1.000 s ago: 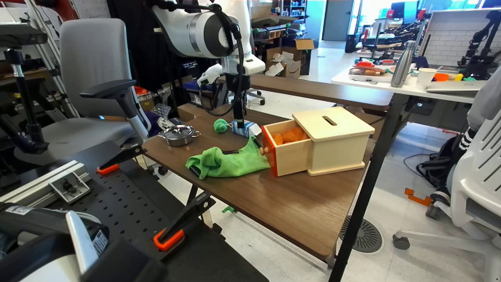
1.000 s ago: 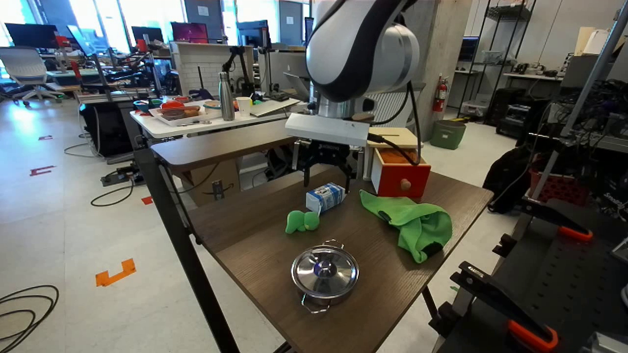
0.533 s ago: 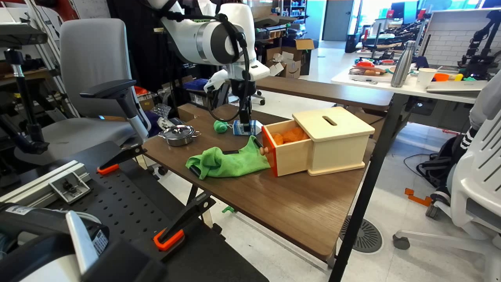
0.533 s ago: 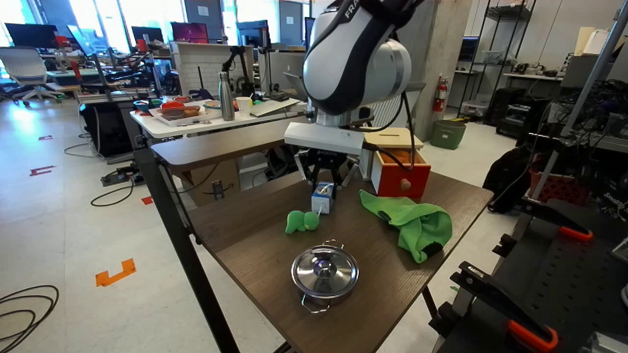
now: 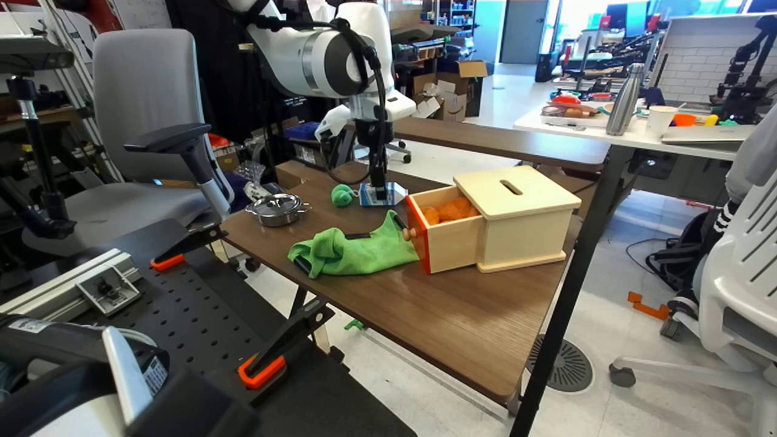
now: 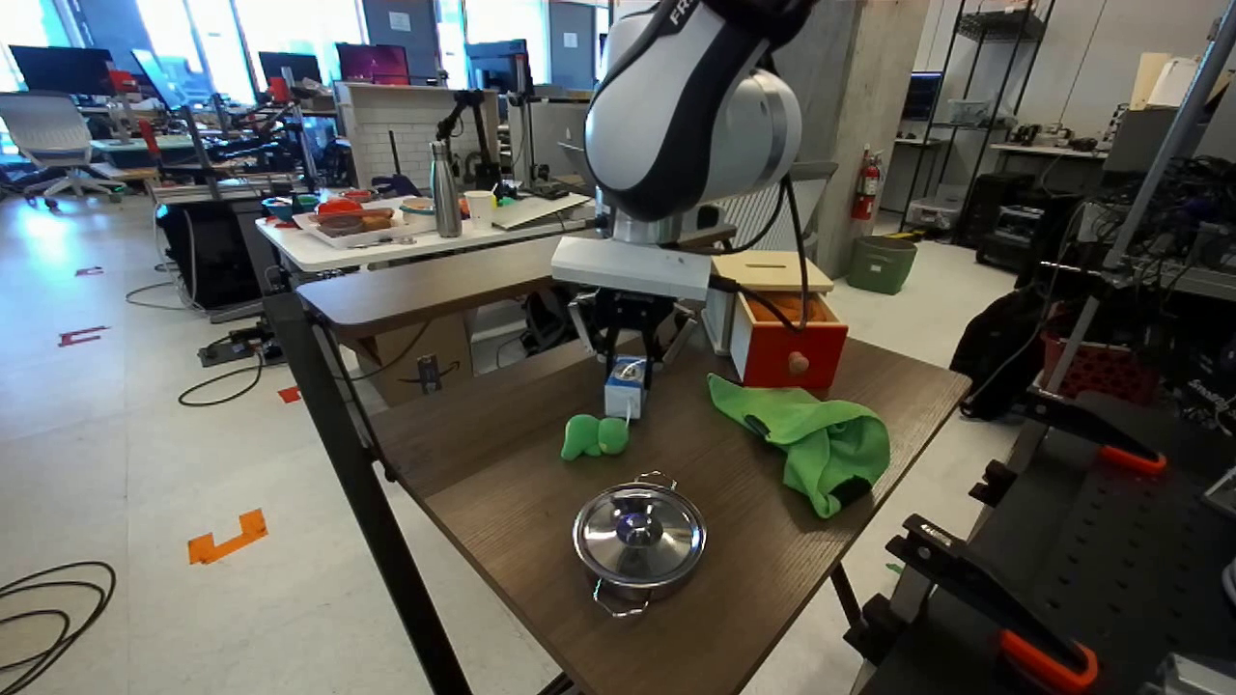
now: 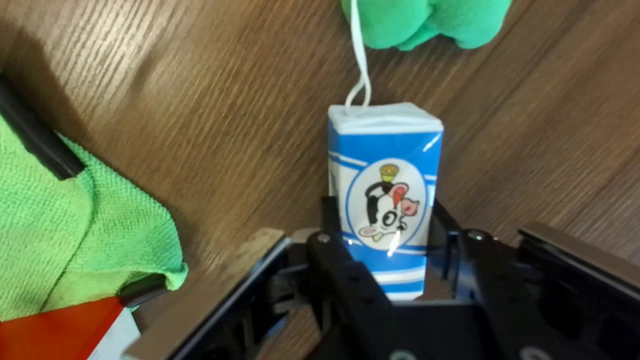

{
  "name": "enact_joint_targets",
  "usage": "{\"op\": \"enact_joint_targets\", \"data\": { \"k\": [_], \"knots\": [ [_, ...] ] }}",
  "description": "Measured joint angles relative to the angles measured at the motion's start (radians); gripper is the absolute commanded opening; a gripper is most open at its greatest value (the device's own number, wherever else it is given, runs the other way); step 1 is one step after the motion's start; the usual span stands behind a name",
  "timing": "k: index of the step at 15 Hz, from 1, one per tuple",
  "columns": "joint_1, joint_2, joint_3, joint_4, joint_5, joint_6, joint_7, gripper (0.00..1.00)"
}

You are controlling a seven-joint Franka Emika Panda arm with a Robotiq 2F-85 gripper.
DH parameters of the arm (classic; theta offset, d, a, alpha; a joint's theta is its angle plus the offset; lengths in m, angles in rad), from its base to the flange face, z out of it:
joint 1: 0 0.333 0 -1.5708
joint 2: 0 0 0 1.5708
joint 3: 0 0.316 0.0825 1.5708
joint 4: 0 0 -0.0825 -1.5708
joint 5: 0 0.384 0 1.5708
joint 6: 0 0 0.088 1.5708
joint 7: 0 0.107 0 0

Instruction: Move the blue and white carton to the right

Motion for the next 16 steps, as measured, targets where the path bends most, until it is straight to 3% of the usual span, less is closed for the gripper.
{"op": "enact_joint_targets", "data": {
  "k": [4,9,16],
  "knots": [
    [0.02,-0.097,0.002,-0.08,-0.006,-0.003,-0.082,0.17],
    [0.013,-0.307,-0.012,-0.255,-0.047,-0.034,-0.199,0.17],
    [-0.093,-0.587,-0.079,-0.518,-0.149,-0.055,-0.403,0.17]
  ]
}}
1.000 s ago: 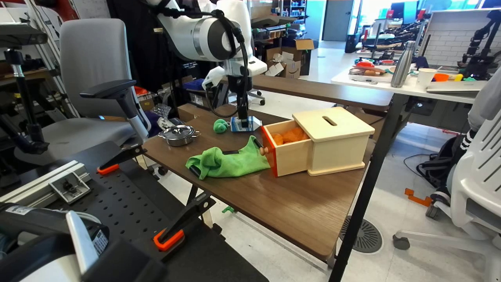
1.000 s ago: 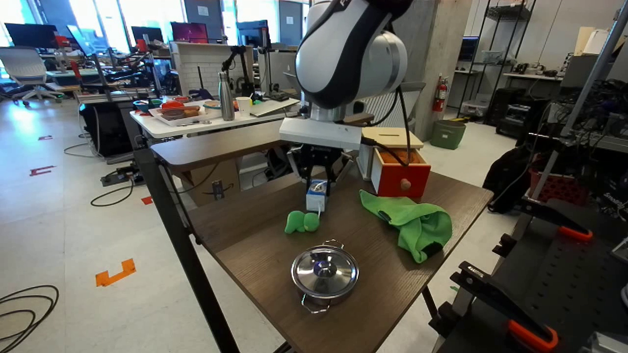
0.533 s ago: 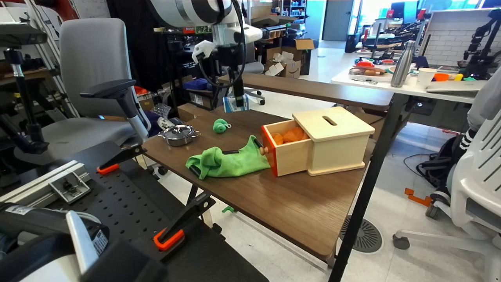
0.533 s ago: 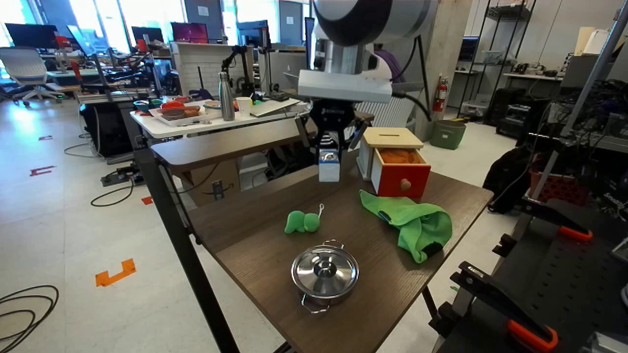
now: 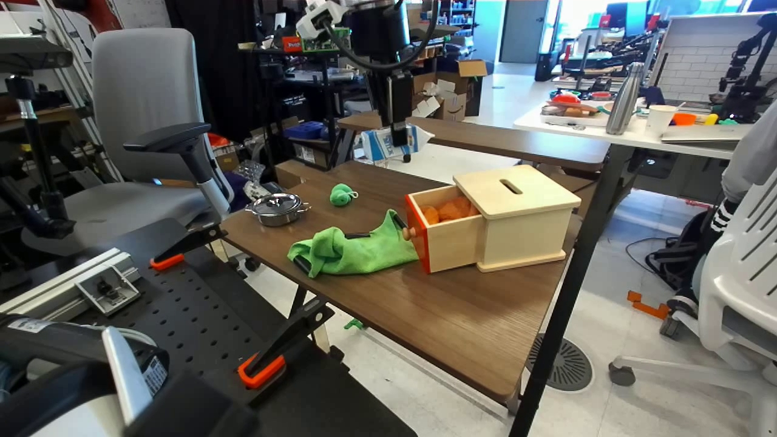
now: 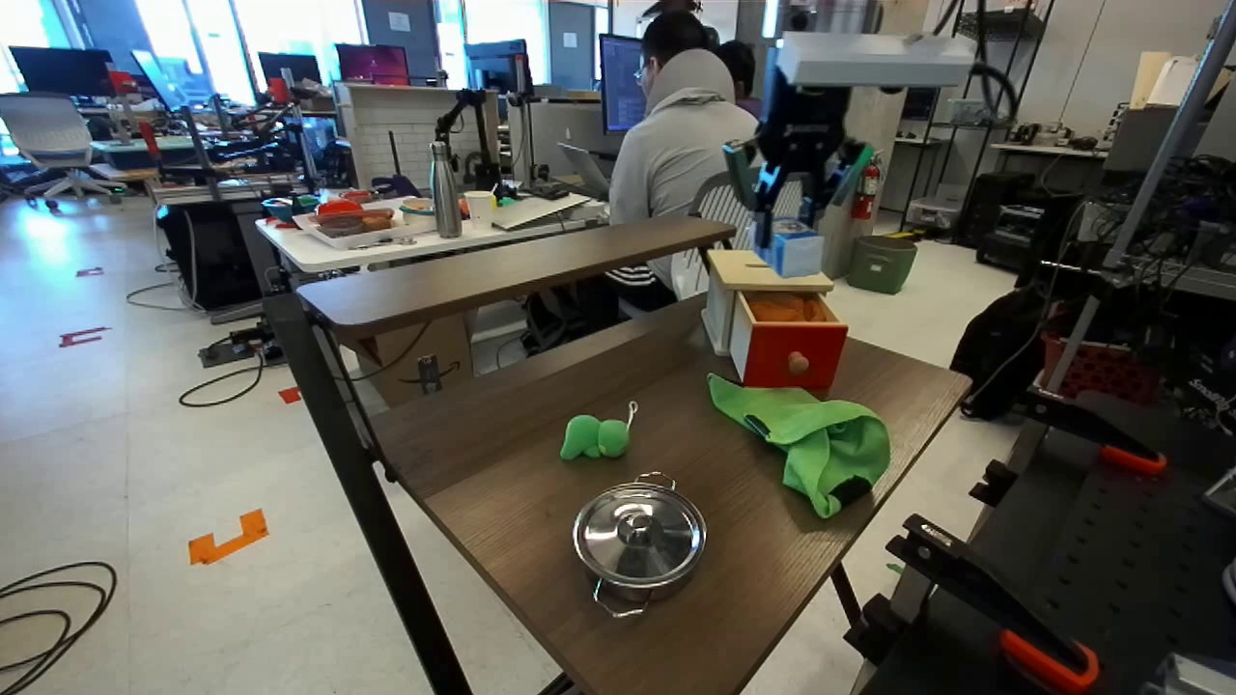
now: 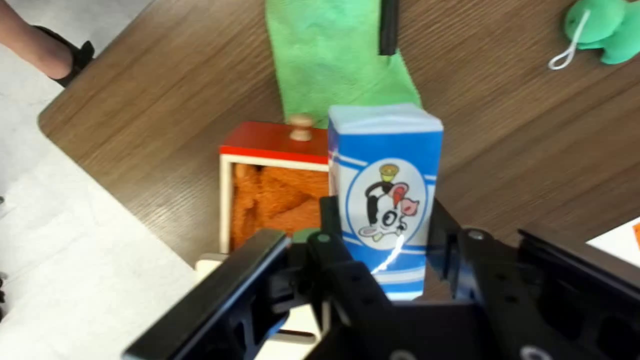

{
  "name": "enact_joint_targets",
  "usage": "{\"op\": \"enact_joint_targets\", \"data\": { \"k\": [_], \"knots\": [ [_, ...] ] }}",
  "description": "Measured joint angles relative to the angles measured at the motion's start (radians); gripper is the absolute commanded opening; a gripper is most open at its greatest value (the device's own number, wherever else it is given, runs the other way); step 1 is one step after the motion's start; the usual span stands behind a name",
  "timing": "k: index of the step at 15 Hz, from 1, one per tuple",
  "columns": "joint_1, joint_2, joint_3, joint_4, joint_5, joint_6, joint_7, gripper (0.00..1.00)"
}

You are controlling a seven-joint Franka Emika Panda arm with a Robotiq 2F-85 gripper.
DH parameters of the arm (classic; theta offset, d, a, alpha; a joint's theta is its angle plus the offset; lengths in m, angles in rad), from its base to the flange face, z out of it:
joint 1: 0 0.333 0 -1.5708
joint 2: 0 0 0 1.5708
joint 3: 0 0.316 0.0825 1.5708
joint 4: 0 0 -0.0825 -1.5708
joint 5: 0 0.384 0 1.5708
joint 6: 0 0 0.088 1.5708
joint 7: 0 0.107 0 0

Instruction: Move the blue and white carton to the right

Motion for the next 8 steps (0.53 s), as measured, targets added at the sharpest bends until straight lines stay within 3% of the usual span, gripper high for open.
{"op": "enact_joint_targets", "data": {
  "k": [4,8],
  "knots": [
    [-0.104,-0.085,-0.051,-0.122,-0.028,0.002,-0.11,0.17],
    [-0.208,-0.081,-0.083,-0.191,-0.028,0.025,-0.194,0.17]
  ]
}}
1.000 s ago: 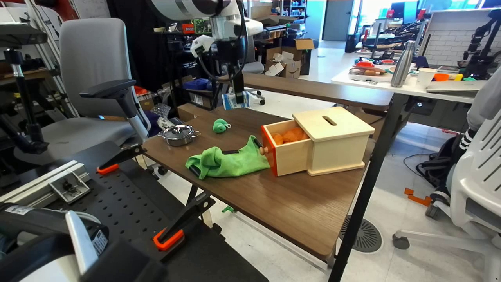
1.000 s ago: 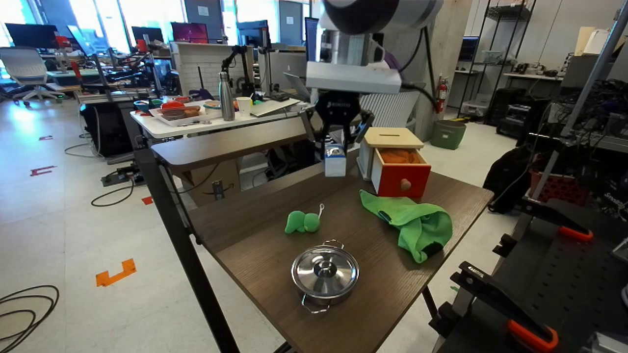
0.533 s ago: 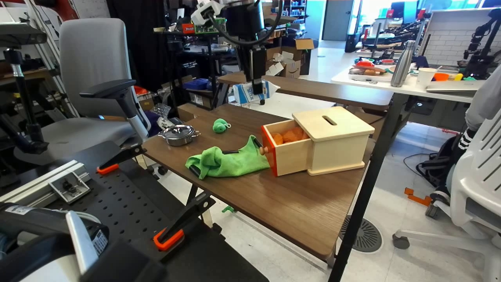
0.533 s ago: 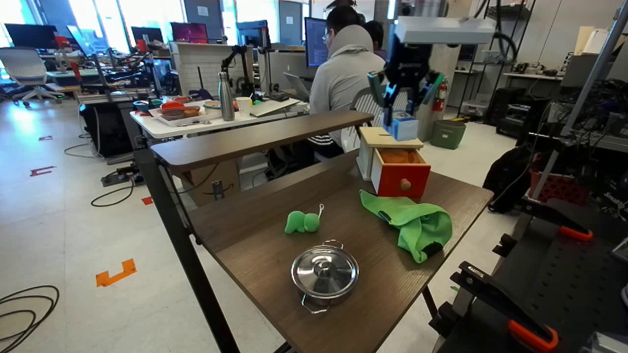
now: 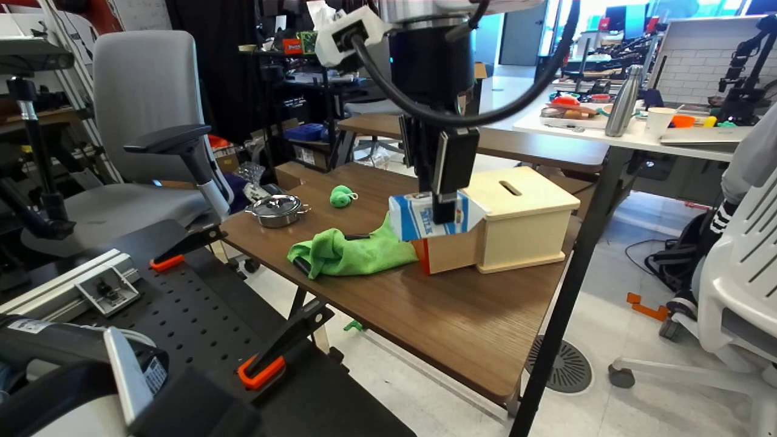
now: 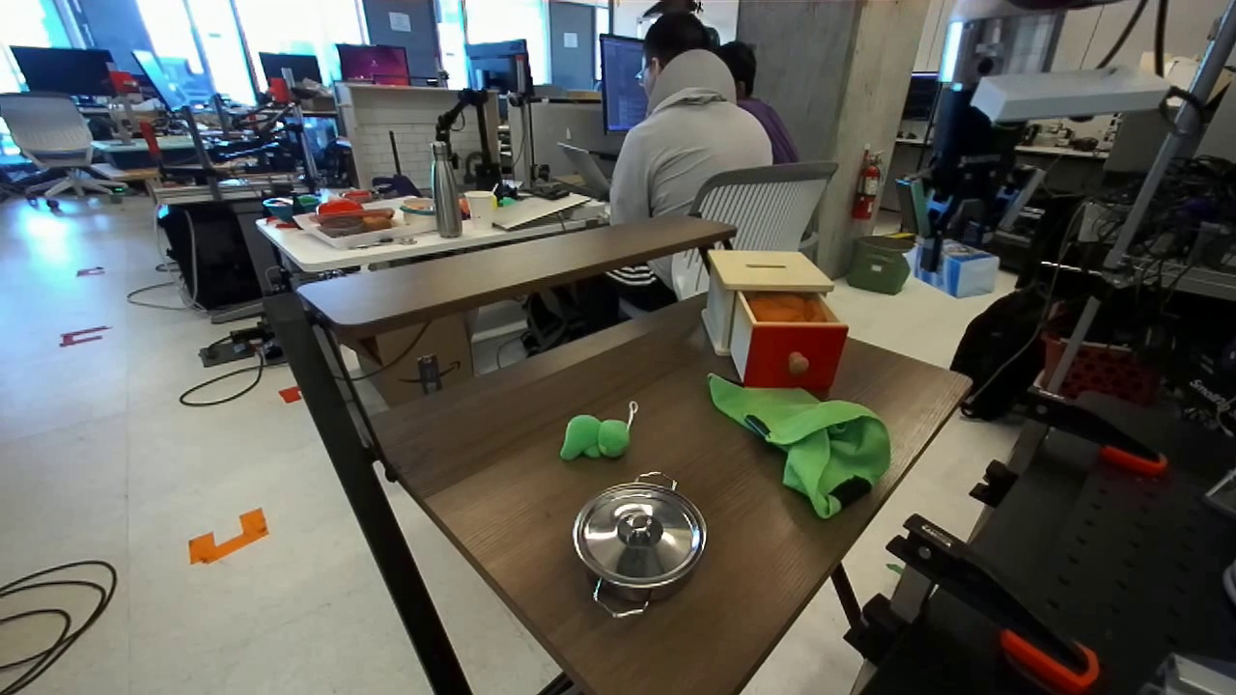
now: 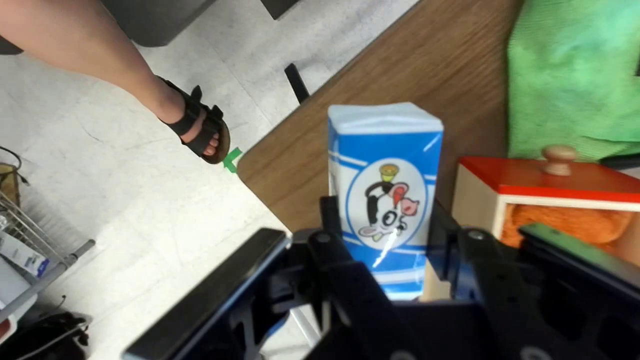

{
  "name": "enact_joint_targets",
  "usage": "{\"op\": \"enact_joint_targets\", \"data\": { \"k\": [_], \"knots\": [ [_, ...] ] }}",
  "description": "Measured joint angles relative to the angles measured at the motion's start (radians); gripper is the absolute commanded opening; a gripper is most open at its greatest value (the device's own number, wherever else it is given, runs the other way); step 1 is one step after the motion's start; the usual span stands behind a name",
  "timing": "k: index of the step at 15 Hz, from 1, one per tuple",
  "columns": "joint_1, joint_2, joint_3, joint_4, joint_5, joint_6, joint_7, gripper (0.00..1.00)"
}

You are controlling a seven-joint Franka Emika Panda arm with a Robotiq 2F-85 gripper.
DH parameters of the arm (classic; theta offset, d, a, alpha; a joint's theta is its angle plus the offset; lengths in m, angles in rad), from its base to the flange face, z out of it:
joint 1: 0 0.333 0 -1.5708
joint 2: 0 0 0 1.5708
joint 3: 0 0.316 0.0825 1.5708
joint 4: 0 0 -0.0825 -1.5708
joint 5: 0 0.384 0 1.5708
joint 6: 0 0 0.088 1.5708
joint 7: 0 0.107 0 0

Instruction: Move the blue and white carton to the right

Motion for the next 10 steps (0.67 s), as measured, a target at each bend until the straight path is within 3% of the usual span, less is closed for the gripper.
{"op": "enact_joint_targets", "data": {
  "k": [4,10],
  "knots": [
    [-0.076,0.068,-0.019,-0.005,0.006,0.047,-0.03,0.17],
    [-0.093,0.222,-0.039,0.065,0.048,0.089,-0.025,0.17]
  ]
}}
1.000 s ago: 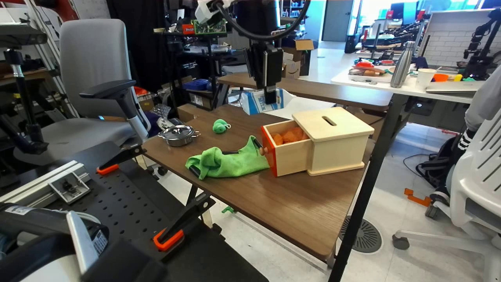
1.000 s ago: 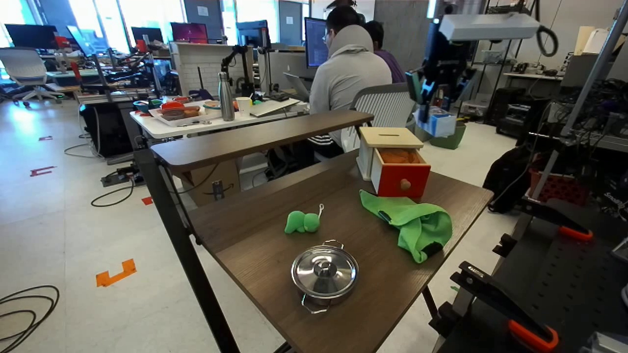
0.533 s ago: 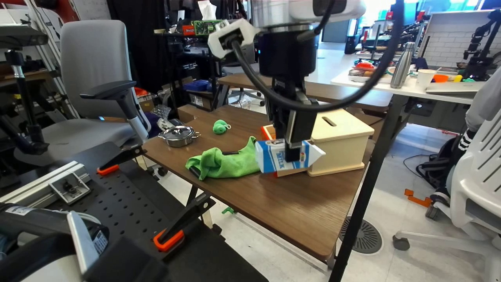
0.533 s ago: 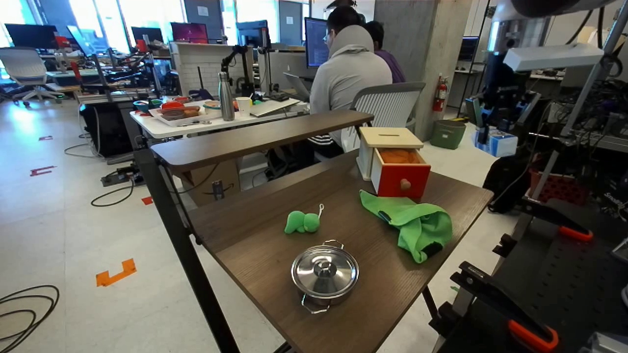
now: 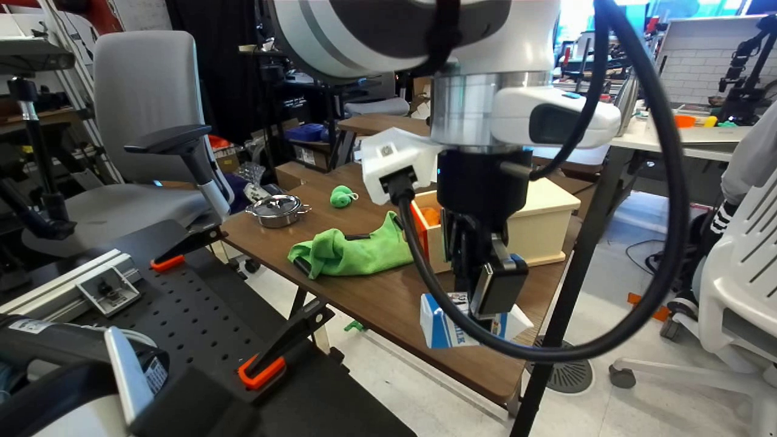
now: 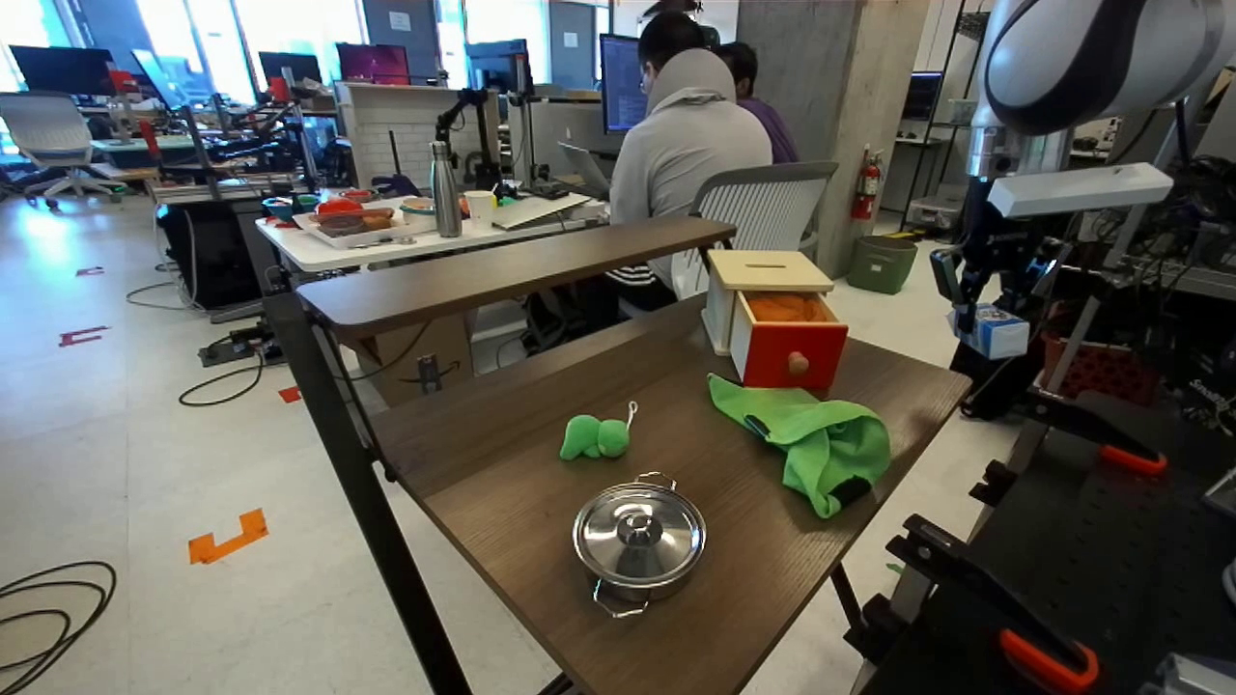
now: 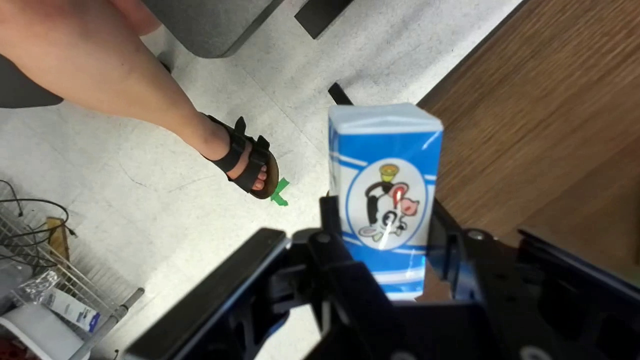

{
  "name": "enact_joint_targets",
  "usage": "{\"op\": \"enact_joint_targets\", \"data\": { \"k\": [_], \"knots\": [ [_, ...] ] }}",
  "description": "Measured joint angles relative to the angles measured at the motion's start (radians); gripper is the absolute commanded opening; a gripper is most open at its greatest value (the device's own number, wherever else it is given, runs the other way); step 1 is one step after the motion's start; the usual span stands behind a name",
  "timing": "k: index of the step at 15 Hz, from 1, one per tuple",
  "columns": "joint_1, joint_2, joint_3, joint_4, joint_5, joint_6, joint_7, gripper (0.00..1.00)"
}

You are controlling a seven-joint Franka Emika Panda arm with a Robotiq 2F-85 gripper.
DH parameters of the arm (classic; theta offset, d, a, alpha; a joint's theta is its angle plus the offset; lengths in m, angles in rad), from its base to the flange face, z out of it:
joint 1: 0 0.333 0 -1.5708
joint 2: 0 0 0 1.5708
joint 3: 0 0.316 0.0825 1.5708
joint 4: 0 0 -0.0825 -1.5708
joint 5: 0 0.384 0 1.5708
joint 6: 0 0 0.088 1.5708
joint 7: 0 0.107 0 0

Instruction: Move the blue and white carton to the right

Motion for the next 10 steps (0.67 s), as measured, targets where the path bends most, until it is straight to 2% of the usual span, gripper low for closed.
{"op": "enact_joint_targets", "data": {
  "k": [10],
  "knots": [
    [0.015,0.238,0.007,0.223,0.108,0.006,0.029,0.17]
  ]
}}
